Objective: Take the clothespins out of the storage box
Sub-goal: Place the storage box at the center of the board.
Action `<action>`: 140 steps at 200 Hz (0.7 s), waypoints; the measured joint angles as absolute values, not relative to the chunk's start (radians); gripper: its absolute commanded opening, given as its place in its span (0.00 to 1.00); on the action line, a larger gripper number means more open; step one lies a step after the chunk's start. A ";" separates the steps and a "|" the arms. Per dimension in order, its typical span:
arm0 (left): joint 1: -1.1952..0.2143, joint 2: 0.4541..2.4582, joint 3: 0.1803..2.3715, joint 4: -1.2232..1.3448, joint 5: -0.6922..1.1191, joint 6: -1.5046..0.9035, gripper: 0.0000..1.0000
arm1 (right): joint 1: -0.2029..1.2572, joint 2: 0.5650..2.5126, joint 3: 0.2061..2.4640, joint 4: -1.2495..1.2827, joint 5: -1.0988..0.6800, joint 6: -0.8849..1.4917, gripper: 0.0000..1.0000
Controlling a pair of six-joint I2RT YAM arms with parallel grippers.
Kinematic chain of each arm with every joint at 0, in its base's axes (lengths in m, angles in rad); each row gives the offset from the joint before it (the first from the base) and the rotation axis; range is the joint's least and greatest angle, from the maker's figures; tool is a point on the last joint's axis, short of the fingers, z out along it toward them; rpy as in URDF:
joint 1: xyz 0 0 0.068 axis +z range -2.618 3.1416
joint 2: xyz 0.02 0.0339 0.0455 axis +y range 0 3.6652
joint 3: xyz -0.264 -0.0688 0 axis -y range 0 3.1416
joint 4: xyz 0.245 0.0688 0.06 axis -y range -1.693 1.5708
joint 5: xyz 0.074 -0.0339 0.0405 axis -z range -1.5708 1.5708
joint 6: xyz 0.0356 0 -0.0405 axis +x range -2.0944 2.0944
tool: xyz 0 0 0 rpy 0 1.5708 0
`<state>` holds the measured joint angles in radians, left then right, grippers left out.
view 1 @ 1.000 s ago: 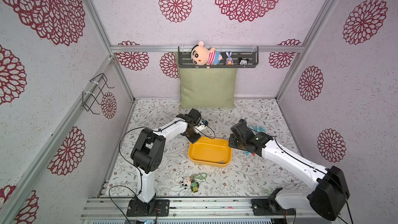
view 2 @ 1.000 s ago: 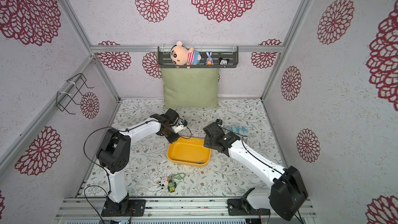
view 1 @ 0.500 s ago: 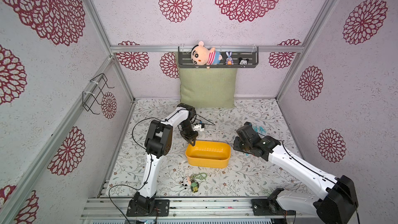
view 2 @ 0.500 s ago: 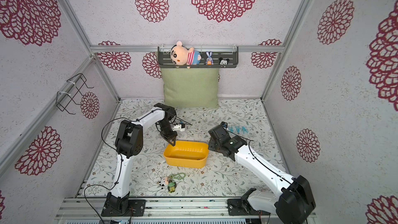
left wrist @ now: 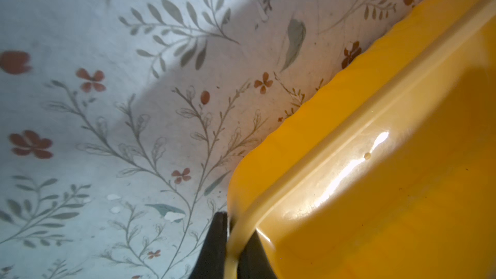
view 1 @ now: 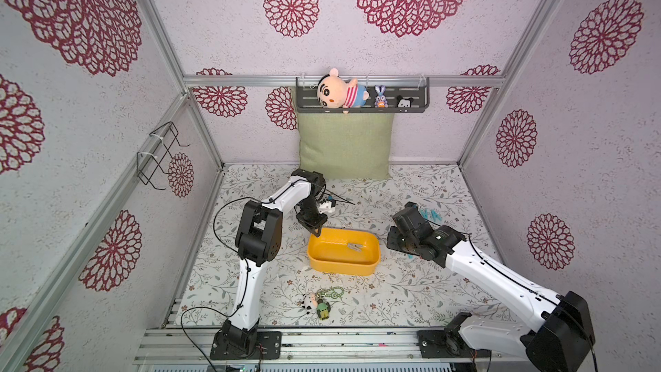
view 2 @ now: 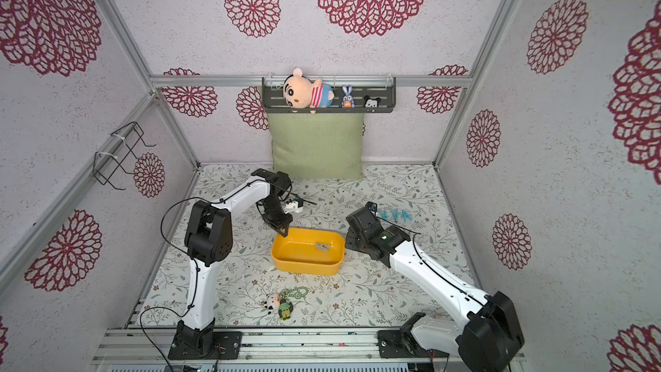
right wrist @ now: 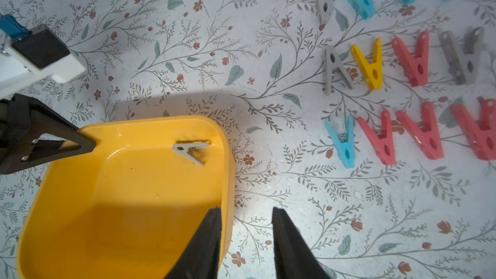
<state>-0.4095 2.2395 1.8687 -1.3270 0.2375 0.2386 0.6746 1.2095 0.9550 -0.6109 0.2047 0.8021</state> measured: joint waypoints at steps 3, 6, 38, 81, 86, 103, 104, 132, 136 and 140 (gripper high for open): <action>-0.410 2.235 1.859 -1.316 0.232 0.235 0.00 | 0.675 1.209 0.955 -0.609 0.205 0.802 0.37; -0.410 2.227 1.847 -1.297 0.226 0.230 0.00 | 0.675 1.209 0.955 -0.607 0.204 0.802 0.37; -0.418 2.117 1.689 -1.137 0.169 0.187 0.00 | 0.675 1.209 0.943 -0.575 0.196 0.797 0.38; -0.454 1.972 1.517 -0.910 0.053 0.162 0.02 | 0.675 1.210 0.913 -0.536 0.171 0.791 0.38; -0.459 1.960 1.504 -0.893 0.043 0.159 0.03 | 0.677 1.210 0.910 -0.532 0.170 0.788 0.38; -0.467 1.934 1.483 -0.854 0.024 0.155 0.06 | 0.679 1.217 0.904 -0.521 0.162 0.786 0.38; -0.468 1.933 1.482 -0.852 0.023 0.155 0.07 | 0.679 1.218 0.904 -0.521 0.162 0.786 0.38; -0.473 1.919 1.478 -0.812 0.010 0.147 0.28 | 0.687 1.242 0.902 -0.498 0.152 0.778 0.38; -0.473 1.917 1.478 -0.808 0.009 0.148 0.30 | 0.689 1.245 0.902 -0.494 0.150 0.777 0.38; -0.473 1.917 1.478 -0.805 0.007 0.149 0.30 | 0.691 1.248 0.902 -0.490 0.149 0.776 0.38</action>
<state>-0.4732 1.9167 1.4780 -0.8055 0.0067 0.1490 0.6907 1.2476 0.9020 -0.4896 0.1486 0.7761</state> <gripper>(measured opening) 0.267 0.379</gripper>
